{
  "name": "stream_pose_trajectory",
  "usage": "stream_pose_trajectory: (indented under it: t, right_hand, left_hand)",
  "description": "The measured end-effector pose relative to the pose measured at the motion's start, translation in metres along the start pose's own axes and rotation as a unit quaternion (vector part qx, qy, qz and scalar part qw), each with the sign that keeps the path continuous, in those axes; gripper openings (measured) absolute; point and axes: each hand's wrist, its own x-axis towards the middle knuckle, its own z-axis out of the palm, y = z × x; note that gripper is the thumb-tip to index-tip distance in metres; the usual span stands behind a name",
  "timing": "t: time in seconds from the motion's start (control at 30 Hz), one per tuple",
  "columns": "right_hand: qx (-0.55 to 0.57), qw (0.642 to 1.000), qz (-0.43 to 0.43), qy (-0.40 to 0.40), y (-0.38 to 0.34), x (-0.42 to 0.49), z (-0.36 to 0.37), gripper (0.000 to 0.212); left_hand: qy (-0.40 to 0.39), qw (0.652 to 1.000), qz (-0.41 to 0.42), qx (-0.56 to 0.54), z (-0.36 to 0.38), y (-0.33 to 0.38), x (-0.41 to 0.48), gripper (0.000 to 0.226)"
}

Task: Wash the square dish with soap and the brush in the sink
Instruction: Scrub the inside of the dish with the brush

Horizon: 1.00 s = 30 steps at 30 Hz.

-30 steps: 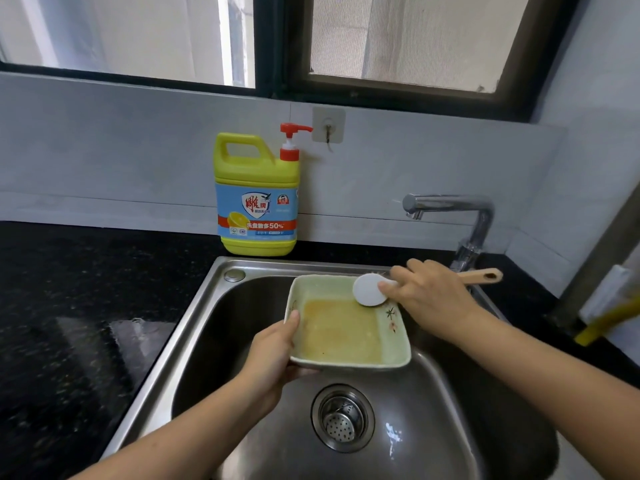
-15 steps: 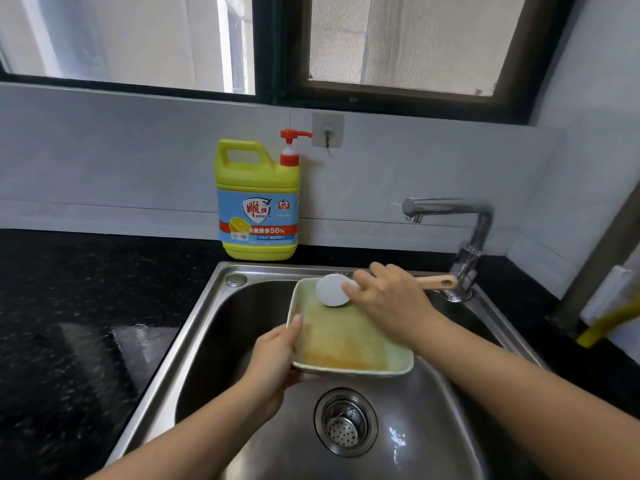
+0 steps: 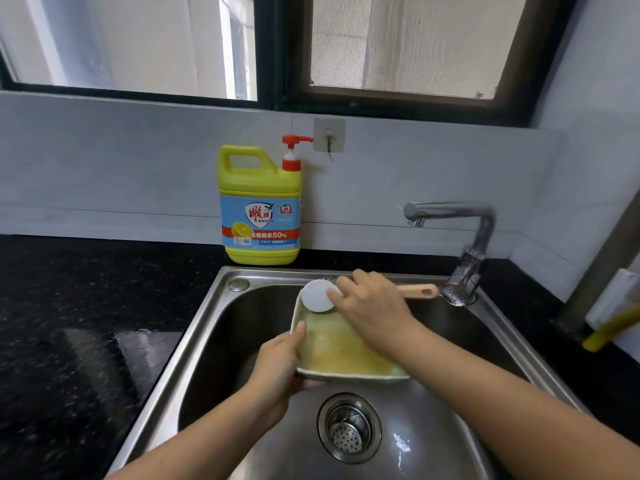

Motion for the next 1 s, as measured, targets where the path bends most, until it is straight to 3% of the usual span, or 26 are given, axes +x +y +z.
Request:
stream_pose_trajectory:
  t: [0.17,0.43,0.57,0.7,0.77,0.87,1.0]
  right_hand:
    - [0.008,0.999,-0.022,-0.041,0.026,-0.013,-0.003,0.009]
    - [-0.031,0.971,-0.044,-0.231,0.053,-0.038,-0.028,0.004]
    - [-0.048,0.962,-0.069,-0.259,0.044,-0.046,-0.032,0.02]
    - [-0.013,0.945,-0.117,-0.305,0.033,-0.046,-0.06,0.003]
    - [-0.006,0.938,-0.129,-0.322,0.029,-0.049,-0.064,0.017]
    - [0.01,0.916,-0.144,-0.375,0.024,-0.045,-0.079,0.02]
    - [0.087,0.921,-0.103,-0.365,0.026,-0.048,-0.086,0.032]
  left_hand:
    - [-0.002,1.0,0.004,0.001,-0.001,0.001,0.002,0.033]
    - [0.017,0.997,0.064,0.032,0.0,0.0,-0.002,0.025]
    - [0.008,0.996,0.08,0.047,0.003,-0.003,-0.006,0.025]
    - [0.003,0.994,0.096,0.06,0.002,-0.005,-0.004,0.024]
    - [0.007,0.993,0.105,0.061,0.002,-0.005,-0.004,0.024]
    - [0.01,0.992,0.117,0.05,0.0,-0.004,-0.003,0.021]
    - [0.001,0.993,0.117,0.034,-0.002,-0.003,-0.002,0.021]
